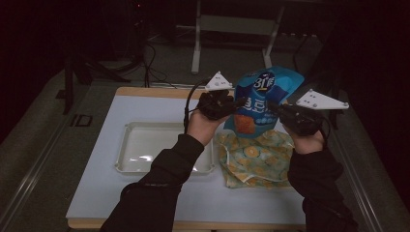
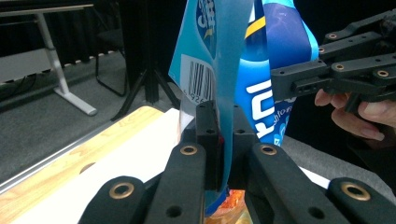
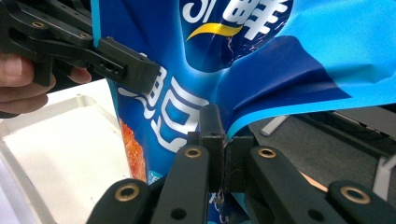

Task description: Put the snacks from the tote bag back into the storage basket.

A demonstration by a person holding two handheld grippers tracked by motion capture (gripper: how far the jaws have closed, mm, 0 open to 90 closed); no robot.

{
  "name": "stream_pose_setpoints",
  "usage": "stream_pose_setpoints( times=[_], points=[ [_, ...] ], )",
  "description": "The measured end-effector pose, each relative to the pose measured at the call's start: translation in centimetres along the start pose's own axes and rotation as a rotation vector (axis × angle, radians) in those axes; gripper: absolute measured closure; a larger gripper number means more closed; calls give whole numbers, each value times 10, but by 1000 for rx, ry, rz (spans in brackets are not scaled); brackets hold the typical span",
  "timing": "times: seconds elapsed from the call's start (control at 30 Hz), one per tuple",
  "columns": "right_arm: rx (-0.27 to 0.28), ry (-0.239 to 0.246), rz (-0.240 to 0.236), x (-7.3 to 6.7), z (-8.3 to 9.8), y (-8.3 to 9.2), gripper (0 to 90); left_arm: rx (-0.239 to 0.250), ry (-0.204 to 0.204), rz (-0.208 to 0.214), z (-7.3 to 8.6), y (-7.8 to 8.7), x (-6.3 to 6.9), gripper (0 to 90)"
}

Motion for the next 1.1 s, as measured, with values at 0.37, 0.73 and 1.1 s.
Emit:
stream_pose_setpoints(
  times=[0.37, 0.73, 1.1],
  points=[
    [1, 18, -35, -18, -10, -17, 889, 3, 15, -33, 5, 26, -10, 881],
    [0, 38, -66, -37, -19, -34, 889, 6, 28, -67, 12, 52, -19, 881],
    [-1, 58, -99, -61, -26, -53, 889, 2, 37, -106, 21, 81, -27, 882]
  ],
)
Point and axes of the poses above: each handheld gripper's, and its own axes: y roughly backward along the jaws, z roughly out of its underside, x roughly to its right, the point moved 2 cm from there along -y, roughly forward along the jaws, and after that the axes turned 9 degrees about -y, right-handed, at the moved point
